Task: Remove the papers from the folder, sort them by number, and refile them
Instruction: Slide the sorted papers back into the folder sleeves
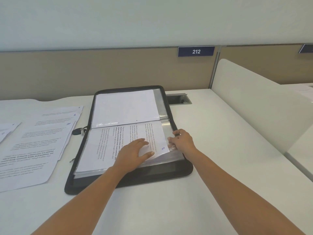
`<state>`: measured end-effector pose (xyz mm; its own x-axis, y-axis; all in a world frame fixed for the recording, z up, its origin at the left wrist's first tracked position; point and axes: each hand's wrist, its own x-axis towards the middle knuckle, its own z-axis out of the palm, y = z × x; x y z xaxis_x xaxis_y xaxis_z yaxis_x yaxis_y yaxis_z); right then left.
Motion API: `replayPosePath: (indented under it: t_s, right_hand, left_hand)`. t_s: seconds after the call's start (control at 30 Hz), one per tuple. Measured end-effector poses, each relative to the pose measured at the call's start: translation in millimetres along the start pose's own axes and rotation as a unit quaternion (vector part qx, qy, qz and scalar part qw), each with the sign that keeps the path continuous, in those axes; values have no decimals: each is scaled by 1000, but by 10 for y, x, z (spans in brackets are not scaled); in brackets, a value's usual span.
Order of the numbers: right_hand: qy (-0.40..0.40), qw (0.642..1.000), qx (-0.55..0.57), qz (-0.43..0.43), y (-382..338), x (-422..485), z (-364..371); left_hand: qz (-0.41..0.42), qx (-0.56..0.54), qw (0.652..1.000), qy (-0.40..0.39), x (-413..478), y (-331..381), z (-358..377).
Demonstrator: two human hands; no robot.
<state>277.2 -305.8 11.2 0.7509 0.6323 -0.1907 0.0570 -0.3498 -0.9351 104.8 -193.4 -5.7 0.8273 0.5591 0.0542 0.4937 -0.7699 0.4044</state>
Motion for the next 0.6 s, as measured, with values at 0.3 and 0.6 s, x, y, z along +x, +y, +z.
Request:
replayPosePath:
  t_s: [0.3, 0.6]
  right_hand:
    - [6, 996, 91, 9, -69, -112, 34]
    - [22, 988, 136, -68, -194, -175, -23]
  left_hand:
    - [59, 59, 992, 93, -235, -1, -38]
    - [51, 69, 981, 171, -271, -28, -154]
